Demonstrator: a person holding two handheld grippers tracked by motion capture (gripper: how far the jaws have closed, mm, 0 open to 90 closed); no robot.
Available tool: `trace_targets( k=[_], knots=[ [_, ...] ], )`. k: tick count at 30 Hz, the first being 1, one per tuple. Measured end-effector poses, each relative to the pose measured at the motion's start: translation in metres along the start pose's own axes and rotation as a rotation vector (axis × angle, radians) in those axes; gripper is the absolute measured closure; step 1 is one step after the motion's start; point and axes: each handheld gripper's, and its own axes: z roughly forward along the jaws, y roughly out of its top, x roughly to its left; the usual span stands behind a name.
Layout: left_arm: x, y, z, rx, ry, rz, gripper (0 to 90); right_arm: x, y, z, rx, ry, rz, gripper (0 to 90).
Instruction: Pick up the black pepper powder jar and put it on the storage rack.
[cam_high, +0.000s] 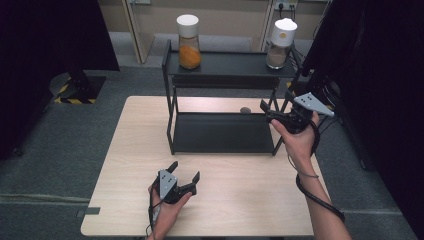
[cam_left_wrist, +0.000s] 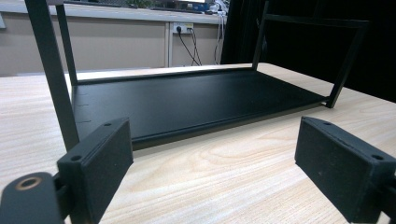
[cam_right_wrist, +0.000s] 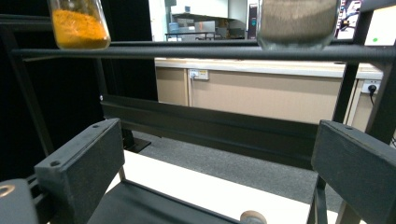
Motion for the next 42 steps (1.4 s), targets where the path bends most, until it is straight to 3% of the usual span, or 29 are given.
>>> trace_targets(
  k=[28,42],
  knots=[
    [0.0,0.0,0.0,0.0,0.001,0.005,10.9,0.008,-0.054,-0.02,0.087,0.036,0.021,2.8],
    [0.0,0.0,0.0,0.0,0.001,0.009,10.9,0.01,-0.085,-0.026,0.159,0.045,0.04,2.8]
  ],
)
